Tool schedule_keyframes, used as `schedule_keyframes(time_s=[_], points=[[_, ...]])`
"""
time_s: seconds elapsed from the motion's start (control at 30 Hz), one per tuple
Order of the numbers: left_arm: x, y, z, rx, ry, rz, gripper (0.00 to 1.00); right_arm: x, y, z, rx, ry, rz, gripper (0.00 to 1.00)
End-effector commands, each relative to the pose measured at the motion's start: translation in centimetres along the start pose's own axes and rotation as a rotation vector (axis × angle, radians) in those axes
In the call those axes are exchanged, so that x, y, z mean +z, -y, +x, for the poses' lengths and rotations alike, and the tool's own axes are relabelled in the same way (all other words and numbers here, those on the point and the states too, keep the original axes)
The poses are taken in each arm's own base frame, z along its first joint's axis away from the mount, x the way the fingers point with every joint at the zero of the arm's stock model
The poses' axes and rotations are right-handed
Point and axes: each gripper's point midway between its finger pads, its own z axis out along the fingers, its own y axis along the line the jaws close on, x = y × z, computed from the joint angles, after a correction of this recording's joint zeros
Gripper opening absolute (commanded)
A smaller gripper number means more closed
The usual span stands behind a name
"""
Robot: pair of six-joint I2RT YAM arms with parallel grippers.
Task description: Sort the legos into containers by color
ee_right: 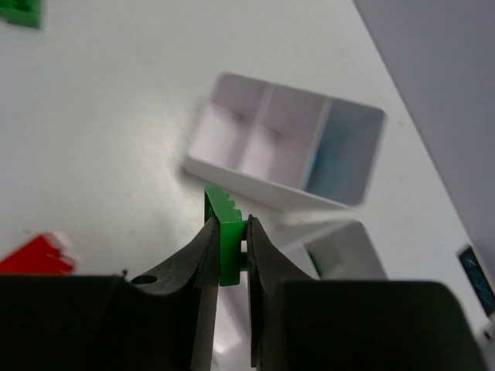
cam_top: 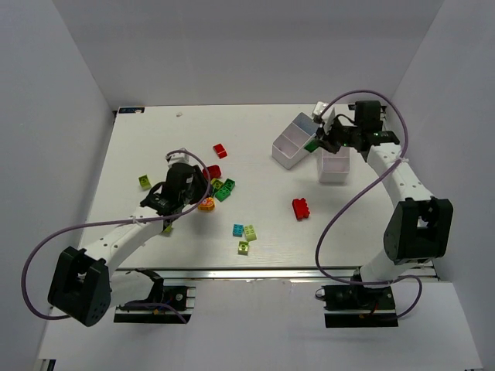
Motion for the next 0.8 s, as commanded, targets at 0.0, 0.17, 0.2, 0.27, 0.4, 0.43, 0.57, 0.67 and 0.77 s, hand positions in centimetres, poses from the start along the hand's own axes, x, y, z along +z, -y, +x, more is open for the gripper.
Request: schedule_keyframes(time_s=[0.0, 0.17, 0.2, 0.27, 0.4, 0.43, 0.57, 0.67, 0.77], points=[[-1.0, 0.4, -0.2, -0.079, -0.016, 0.033, 0.54, -2.2, 6.8, 1.3, -0.132, -0.087, 0.214, 0.0], [-1.2, 0.1, -0.5, -0.085, -0.013, 0.023, 0.57, -3.6, 10.1, 2.5, -0.17, -0.119, 0.298, 0.0], [-1.2, 0.0, -0.6, -0.088, -0.013, 0.02, 0.57, -3.6, 10.6, 2.4, -0.184, -0.123, 0.304, 0.0], [-1.3, -0.1, -0.6, -0.089, -0.011, 0.02, 0.58, -3.5, 11.1, 2.5, -0.199, -0.129, 0.308, 0.0], [-1.4, -0.4, -0.8, -0.093, -0.009, 0.008, 0.61, -4.2, 12.9, 3.6, -0.229, -0.152, 0.348, 0.0], [-1.6, -0.4, -0.9, -0.094, -0.006, 0.009, 0.61, -4.2, 13.3, 3.3, -0.238, -0.148, 0.353, 0.0], [-1.7, -0.7, -1.0, -0.098, -0.004, -0.002, 0.63, -3.6, 13.8, 3.8, -0.245, -0.156, 0.343, 0.0], [-1.9, -0.8, -1.3, -0.104, 0.003, -0.003, 0.64, -3.1, 13.5, 4.5, -0.242, -0.164, 0.318, 0.0], [-2.1, -0.8, -1.4, -0.11, 0.007, -0.005, 0.64, -2.7, 12.9, 5.2, -0.236, -0.167, 0.292, 0.01]])
